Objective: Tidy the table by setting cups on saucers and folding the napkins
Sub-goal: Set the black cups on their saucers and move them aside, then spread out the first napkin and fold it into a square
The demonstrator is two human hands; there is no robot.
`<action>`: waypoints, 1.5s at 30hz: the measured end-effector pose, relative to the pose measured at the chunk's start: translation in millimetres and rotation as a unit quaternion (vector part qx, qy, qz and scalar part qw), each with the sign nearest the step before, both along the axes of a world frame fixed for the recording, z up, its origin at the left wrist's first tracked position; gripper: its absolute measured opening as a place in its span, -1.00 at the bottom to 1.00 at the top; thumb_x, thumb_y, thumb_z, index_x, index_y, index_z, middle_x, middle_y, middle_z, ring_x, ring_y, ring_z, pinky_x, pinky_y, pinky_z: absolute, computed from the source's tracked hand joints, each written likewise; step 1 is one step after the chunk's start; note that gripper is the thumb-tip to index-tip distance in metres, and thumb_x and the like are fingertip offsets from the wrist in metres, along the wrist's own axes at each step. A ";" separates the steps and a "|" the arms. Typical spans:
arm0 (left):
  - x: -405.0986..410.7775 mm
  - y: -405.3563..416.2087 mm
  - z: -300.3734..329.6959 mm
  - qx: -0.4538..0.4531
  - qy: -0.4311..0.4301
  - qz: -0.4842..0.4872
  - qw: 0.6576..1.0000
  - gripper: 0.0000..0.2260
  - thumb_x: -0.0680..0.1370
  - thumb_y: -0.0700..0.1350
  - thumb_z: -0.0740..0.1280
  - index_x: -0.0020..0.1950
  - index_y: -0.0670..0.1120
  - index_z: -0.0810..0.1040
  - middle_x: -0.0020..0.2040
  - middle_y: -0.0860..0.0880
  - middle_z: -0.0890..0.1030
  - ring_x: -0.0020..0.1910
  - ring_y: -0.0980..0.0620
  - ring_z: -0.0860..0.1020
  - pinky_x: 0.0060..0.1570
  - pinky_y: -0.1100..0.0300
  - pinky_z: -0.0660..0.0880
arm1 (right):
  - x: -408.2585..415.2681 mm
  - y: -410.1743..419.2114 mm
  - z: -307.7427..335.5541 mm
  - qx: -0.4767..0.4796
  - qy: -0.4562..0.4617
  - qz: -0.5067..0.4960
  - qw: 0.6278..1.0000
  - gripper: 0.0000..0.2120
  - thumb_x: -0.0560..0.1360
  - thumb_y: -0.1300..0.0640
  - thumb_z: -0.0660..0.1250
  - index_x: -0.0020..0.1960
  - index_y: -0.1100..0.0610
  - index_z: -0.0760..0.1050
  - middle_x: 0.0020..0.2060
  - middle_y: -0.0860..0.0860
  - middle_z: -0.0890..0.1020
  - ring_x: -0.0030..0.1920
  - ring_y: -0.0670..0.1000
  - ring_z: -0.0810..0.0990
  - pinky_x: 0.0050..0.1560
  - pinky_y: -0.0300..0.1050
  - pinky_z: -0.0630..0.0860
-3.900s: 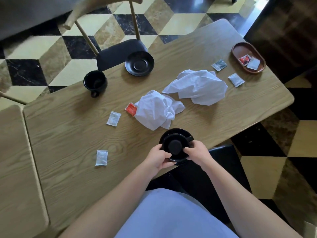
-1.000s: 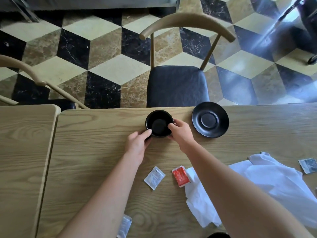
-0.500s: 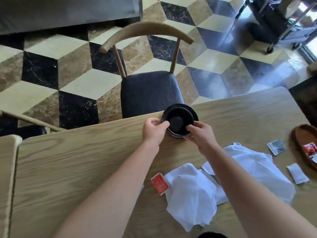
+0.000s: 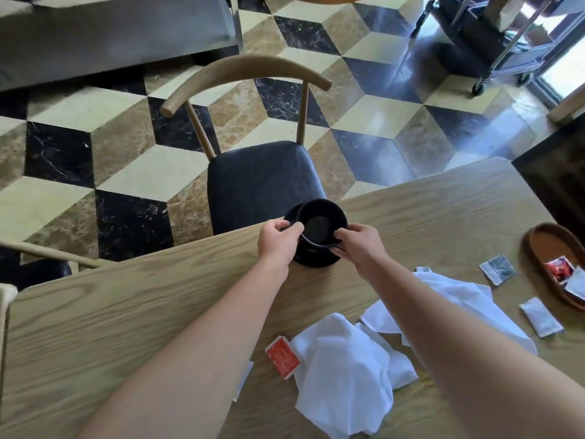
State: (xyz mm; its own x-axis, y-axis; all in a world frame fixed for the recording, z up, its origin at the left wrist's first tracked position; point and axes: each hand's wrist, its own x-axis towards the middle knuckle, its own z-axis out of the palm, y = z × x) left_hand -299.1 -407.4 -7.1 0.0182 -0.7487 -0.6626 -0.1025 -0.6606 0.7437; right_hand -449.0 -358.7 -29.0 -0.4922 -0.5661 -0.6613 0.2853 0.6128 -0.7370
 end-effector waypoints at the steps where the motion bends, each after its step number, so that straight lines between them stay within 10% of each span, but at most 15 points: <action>1: 0.9 -1.1 -1.2 -0.003 -0.006 -0.001 1.000 -0.61 0.26 -0.01 0.43 0.05 -0.11 0.58 -0.01 -0.02 0.64 0.04 -0.07 0.67 0.18 -0.05 0.60 | 1.3 -1.2 -1.1 -0.001 0.003 0.001 1.000 -0.87 0.50 0.32 0.34 -0.09 0.13 0.62 -0.10 0.16 0.65 -0.11 0.08 0.66 -0.07 -0.10 0.68; 11: 7.9 -0.8 -13.3 -0.038 -0.030 -0.013 0.999 -0.81 0.41 -0.15 0.50 -0.01 -0.09 0.62 -0.11 0.21 0.59 -0.20 0.12 0.66 0.03 0.02 0.67 | 2.6 -2.8 -2.3 0.008 0.033 0.026 0.999 -0.83 0.50 0.36 0.34 -0.15 0.13 0.62 -0.15 0.19 0.64 -0.12 0.10 0.66 -0.09 -0.11 0.67; 20: 11.7 -1.3 -5.2 -0.025 -0.073 -0.043 0.996 -0.89 0.49 -0.17 0.45 -0.04 -0.08 0.55 -0.10 -0.05 0.65 -0.41 -0.03 0.71 -0.49 0.14 0.60 | 8.5 -2.4 2.3 -0.003 0.027 0.059 0.998 -0.86 0.59 0.16 0.37 0.11 0.16 0.63 0.11 0.26 0.68 0.16 0.17 0.68 0.10 0.02 0.66; 28: 6.7 -2.8 -2.5 -0.045 -0.090 -0.035 0.994 -0.87 0.50 -0.18 0.45 0.02 -0.03 0.59 -0.09 0.08 0.65 -0.45 0.06 0.69 -0.63 0.31 0.41 | 17.6 0.1 1.8 -0.004 0.054 0.036 0.998 -0.87 0.62 0.09 0.32 -0.06 0.07 0.61 -0.19 0.05 0.61 -0.12 0.01 0.61 -0.09 -0.10 0.66; 34: 9.3 12.9 3.2 -0.121 -0.154 -0.046 0.980 -0.81 0.47 -0.17 0.43 0.07 -0.05 0.58 -0.06 0.05 0.60 -0.42 0.03 0.67 -0.50 0.37 0.43 | 19.3 17.9 11.5 -0.026 0.064 -0.043 0.997 -0.36 0.55 0.03 0.43 0.55 0.15 0.30 0.32 0.11 0.55 0.26 0.08 0.60 0.35 0.08 0.52; 45: 9.9 137.6 21.6 -0.160 -0.164 -0.261 0.938 -0.92 0.44 -0.08 0.40 -0.10 0.01 0.55 -0.17 0.03 0.60 -0.19 0.03 0.56 -0.22 0.18 0.49 | 39.1 130.8 52.2 -0.080 0.022 -0.086 0.993 -0.69 0.48 0.32 0.38 0.20 0.13 0.52 0.14 0.03 0.61 0.07 0.02 0.67 0.03 -0.05 0.69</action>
